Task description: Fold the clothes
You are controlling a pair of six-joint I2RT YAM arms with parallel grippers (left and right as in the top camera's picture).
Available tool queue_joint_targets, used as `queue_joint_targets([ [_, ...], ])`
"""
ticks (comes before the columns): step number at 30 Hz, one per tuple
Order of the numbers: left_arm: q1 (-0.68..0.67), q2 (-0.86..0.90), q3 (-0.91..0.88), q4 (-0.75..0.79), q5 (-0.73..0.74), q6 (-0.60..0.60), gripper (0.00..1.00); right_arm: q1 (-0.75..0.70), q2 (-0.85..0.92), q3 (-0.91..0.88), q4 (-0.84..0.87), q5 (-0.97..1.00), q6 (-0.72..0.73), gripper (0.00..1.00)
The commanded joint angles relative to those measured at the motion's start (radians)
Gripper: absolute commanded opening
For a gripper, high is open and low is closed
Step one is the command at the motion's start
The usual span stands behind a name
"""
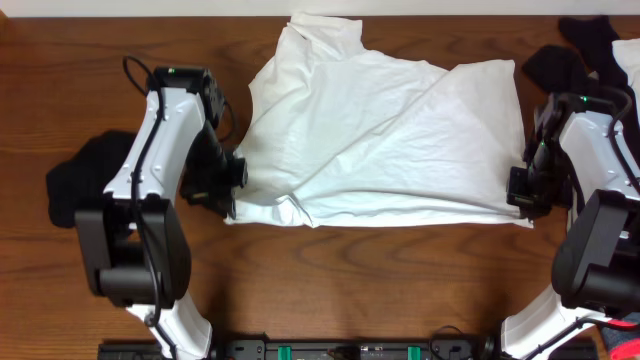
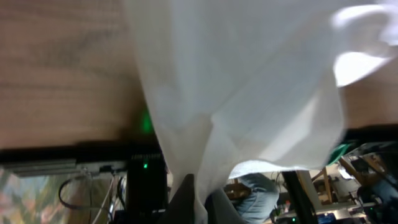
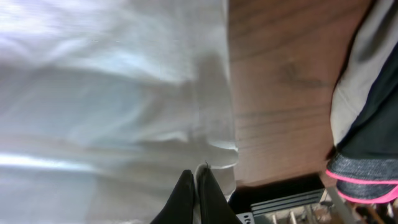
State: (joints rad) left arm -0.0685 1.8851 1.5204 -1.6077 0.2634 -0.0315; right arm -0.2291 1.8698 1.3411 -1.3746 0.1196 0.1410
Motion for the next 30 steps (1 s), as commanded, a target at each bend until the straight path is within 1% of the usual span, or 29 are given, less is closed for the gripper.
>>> queue_joint_targets([
  [1, -0.001, -0.053, -0.077, 0.017, -0.019, -0.026, 0.06, -0.033, -0.009, -0.029, 0.005, 0.036, 0.047, 0.01],
  [7, -0.029, -0.063, -0.21, 0.068, 0.013, -0.026, 0.06, -0.061, -0.009, -0.06, 0.023, 0.038, 0.063, 0.01],
  [8, -0.034, -0.063, -0.222, 0.074, 0.013, -0.026, 0.08, -0.063, -0.009, -0.06, 0.022, 0.038, 0.064, 0.01],
  [9, -0.038, -0.063, -0.233, 0.077, 0.013, -0.026, 0.16, -0.065, -0.009, -0.06, 0.023, 0.038, 0.064, 0.01],
  [10, -0.039, -0.063, -0.235, 0.078, 0.013, -0.026, 0.17, -0.065, -0.009, -0.06, 0.025, 0.038, 0.064, 0.01],
  [11, -0.04, -0.063, -0.236, 0.08, 0.014, -0.026, 0.26, -0.065, -0.009, -0.06, 0.028, 0.038, 0.064, 0.01],
  [14, -0.04, -0.064, -0.235, 0.08, 0.014, -0.026, 0.35, -0.065, -0.009, -0.06, 0.033, 0.038, 0.064, 0.01],
  [16, -0.04, -0.064, -0.235, 0.079, 0.017, -0.026, 0.39, -0.065, -0.009, -0.06, 0.034, 0.038, 0.064, 0.01],
  [20, -0.039, -0.064, -0.235, 0.101, 0.013, -0.026, 0.38, -0.065, -0.009, -0.06, 0.038, 0.036, 0.064, 0.01],
  [22, -0.039, -0.064, -0.231, 0.154, 0.005, -0.026, 0.37, -0.065, -0.009, -0.06, 0.043, 0.033, 0.064, 0.01],
  [23, -0.039, -0.064, -0.229, 0.193, 0.005, -0.026, 0.34, -0.065, -0.009, -0.06, 0.044, 0.033, 0.064, 0.01],
  [24, -0.039, -0.064, -0.227, 0.233, 0.005, -0.027, 0.27, -0.065, -0.009, -0.06, 0.044, 0.032, 0.064, 0.01],
  [25, -0.038, -0.064, -0.227, 0.279, 0.005, -0.026, 0.12, -0.065, -0.009, -0.06, 0.044, 0.031, 0.064, 0.01],
  [26, -0.037, -0.064, -0.227, 0.32, 0.005, -0.027, 0.06, -0.065, -0.009, -0.06, 0.043, 0.03, 0.064, 0.01],
  [28, -0.033, -0.064, -0.227, 0.391, -0.014, -0.062, 0.06, -0.065, -0.009, -0.06, 0.043, 0.03, 0.064, 0.01],
  [30, -0.027, -0.064, -0.227, 0.44, -0.082, -0.119, 0.06, -0.065, -0.009, -0.06, 0.043, 0.03, 0.064, 0.01],
])
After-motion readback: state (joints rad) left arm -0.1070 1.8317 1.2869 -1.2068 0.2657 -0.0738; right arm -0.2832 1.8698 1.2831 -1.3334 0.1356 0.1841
